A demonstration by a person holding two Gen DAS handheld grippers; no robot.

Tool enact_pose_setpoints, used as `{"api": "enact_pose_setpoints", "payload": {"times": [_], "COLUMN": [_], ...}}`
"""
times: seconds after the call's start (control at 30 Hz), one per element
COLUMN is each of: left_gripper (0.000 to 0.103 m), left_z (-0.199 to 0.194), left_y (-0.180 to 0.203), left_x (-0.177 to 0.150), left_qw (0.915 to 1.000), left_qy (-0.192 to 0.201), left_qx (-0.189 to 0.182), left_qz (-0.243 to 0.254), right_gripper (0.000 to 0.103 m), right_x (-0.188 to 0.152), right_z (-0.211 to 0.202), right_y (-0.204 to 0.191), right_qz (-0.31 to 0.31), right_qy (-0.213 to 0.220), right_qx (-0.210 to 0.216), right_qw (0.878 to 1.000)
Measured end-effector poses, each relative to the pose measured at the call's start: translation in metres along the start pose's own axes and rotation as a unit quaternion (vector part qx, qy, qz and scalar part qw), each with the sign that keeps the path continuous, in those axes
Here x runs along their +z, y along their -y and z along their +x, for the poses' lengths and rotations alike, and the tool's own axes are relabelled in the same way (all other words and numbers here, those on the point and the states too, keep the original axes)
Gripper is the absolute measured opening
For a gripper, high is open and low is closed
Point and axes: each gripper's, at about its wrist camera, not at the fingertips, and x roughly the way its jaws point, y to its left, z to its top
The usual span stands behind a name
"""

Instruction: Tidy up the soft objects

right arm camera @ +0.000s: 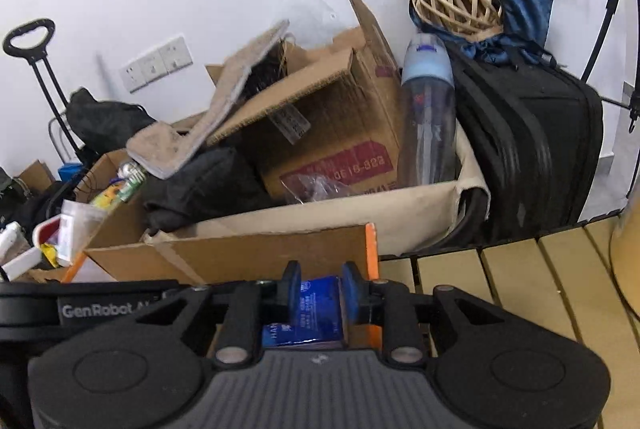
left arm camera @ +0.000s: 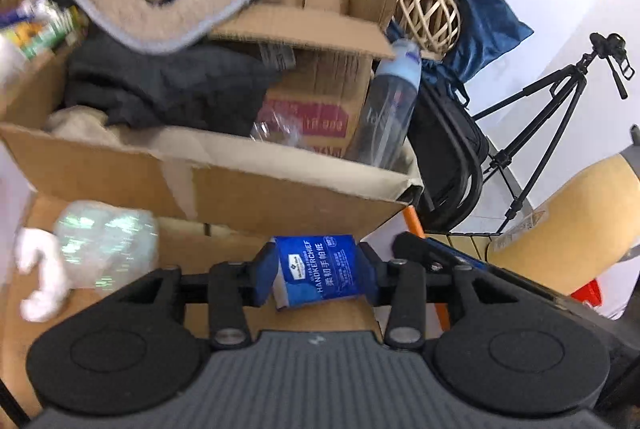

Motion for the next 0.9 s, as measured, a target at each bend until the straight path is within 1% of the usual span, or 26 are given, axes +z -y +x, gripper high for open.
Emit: {"api": "enact_pose_setpoints", "payload": {"times": [0.07, 0.13, 0.2, 0.23, 0.27, 0.33, 0.43, 0.47, 0.53, 0.6, 0.63, 0.73, 0.77, 0.8, 0.83, 0.9], "left_gripper": [0.045, 0.054, 0.059, 0.060, 0.060, 0.067, 0.076, 0.077, 0.079, 0.084, 0.084, 0.085, 0.086, 0.091, 0.094, 0.097], "left_z": [-0.028, -0.064, -0.103, -0.122, -0.143, -0.187, -0.249, -0.267, -0.300, -0.331, -0.345, -0.376, -0.386, -0.395, -0.402, -0.414], "left_y": [0.005, 0.011, 0.016, 0.018, 0.020, 0.023, 0.025, 0.026, 0.023, 0.019, 0.016, 0.009, 0.007, 0.004, 0.002, -0.006], "left_x": [-0.001, -0.005, -0.015, -0.020, -0.027, -0.044, -0.080, -0.096, -0.128, -0.164, -0.184, -0.238, -0.259, -0.280, -0.297, -0.340], "left_qw": [0.9999, 0.9994, 0.9983, 0.9975, 0.9968, 0.9948, 0.9886, 0.9854, 0.9794, 0.9742, 0.9712, 0.9627, 0.9585, 0.9543, 0.9517, 0.9499], "left_qy": [0.007, 0.017, 0.031, 0.036, 0.042, 0.056, 0.089, 0.102, 0.125, 0.151, 0.166, 0.198, 0.212, 0.226, 0.235, 0.246], "left_qx": [0.001, 0.003, 0.013, 0.016, 0.020, 0.025, 0.031, 0.037, 0.046, 0.048, 0.048, 0.054, 0.058, 0.059, 0.064, 0.085], "left_qz": [0.011, 0.029, 0.047, 0.058, 0.065, 0.081, 0.117, 0.131, 0.152, 0.160, 0.165, 0.177, 0.182, 0.186, 0.186, 0.173], "right_gripper": [0.027, 0.031, 0.039, 0.040, 0.041, 0.042, 0.051, 0.054, 0.055, 0.059, 0.060, 0.063, 0.064, 0.067, 0.069, 0.070], "right_x": [0.003, 0.006, 0.007, 0.007, 0.007, 0.003, -0.013, -0.022, -0.043, -0.070, -0.085, -0.136, -0.151, -0.169, -0.187, -0.226], "right_z": [-0.016, -0.042, -0.075, -0.093, -0.109, -0.149, -0.203, -0.223, -0.259, -0.292, -0.306, -0.344, -0.353, -0.364, -0.373, -0.390], "right_y": [-0.004, -0.013, -0.022, -0.026, -0.028, -0.034, -0.042, -0.046, -0.053, -0.060, -0.063, -0.072, -0.075, -0.077, -0.079, -0.083], "right_qz": [-0.004, -0.025, -0.049, -0.056, -0.061, -0.066, -0.074, -0.080, -0.092, -0.101, -0.105, -0.118, -0.122, -0.120, -0.120, -0.124], "right_qy": [0.003, 0.010, 0.021, 0.029, 0.033, 0.044, 0.060, 0.065, 0.077, 0.091, 0.099, 0.119, 0.124, 0.133, 0.140, 0.152], "right_qx": [0.004, 0.002, -0.002, -0.001, 0.002, 0.010, 0.021, 0.028, 0.041, 0.055, 0.063, 0.072, 0.073, 0.073, 0.074, 0.067], "right_qw": [1.000, 1.000, 0.999, 0.998, 0.998, 0.997, 0.995, 0.994, 0.992, 0.989, 0.987, 0.983, 0.982, 0.981, 0.980, 0.978]}}
